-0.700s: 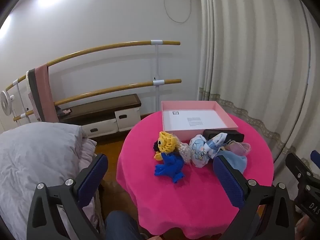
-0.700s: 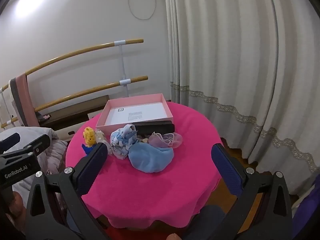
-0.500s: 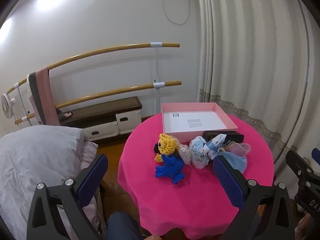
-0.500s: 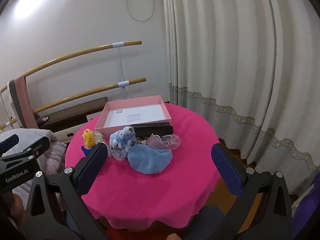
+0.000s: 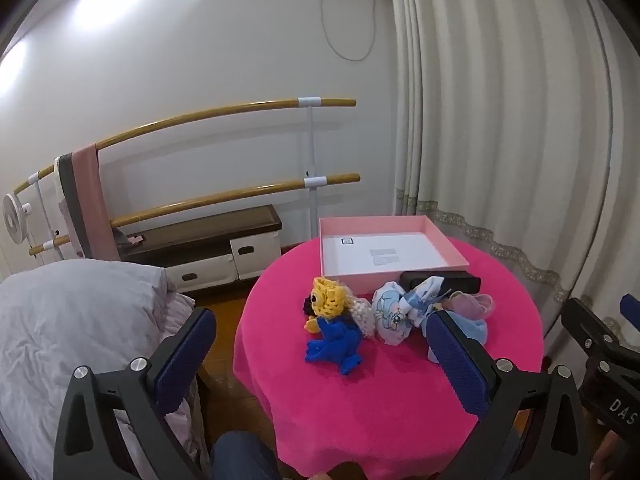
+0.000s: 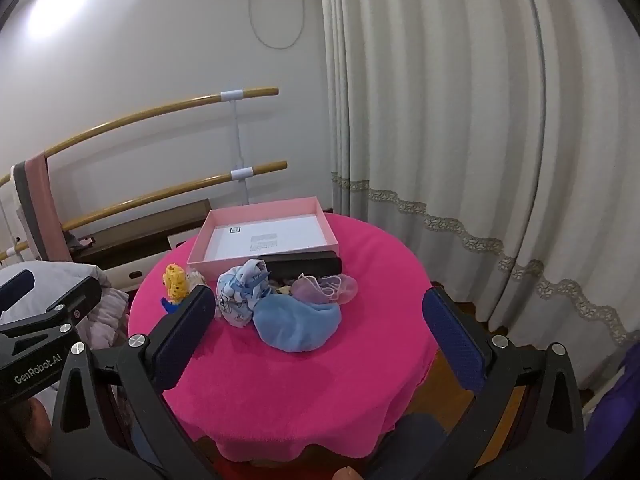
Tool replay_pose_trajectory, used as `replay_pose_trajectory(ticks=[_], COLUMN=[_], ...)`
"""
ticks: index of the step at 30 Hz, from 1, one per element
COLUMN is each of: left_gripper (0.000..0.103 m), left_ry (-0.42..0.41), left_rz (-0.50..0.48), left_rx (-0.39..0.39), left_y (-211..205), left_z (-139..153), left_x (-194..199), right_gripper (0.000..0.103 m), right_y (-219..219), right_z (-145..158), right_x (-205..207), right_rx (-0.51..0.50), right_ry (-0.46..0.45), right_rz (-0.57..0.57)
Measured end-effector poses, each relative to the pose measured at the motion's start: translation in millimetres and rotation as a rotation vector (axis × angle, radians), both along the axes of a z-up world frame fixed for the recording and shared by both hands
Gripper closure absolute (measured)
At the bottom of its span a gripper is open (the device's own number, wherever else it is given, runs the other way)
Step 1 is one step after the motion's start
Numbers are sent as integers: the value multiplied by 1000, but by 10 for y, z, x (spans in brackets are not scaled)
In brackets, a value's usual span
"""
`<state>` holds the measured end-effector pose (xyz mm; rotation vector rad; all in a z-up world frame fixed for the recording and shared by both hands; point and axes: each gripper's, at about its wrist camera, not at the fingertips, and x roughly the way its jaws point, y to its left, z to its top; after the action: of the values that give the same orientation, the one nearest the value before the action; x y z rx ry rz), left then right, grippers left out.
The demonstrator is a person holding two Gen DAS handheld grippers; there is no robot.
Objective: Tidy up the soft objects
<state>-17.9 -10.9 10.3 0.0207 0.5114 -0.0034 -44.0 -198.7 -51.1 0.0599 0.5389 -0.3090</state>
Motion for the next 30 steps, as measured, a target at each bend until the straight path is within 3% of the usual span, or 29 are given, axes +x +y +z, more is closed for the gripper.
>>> replay_pose_trajectory(ticks=[30], left_gripper=[0], left_ry=[-15], left_rz=[-2], left_rx=[-3], left_y=[-27], left_z=[-35], left_x=[32], right_gripper=[0], right_y=[32], right_z=[-37], right_x=[-7], right_rx=[3], right_ry=[-8], right_rz=[-8])
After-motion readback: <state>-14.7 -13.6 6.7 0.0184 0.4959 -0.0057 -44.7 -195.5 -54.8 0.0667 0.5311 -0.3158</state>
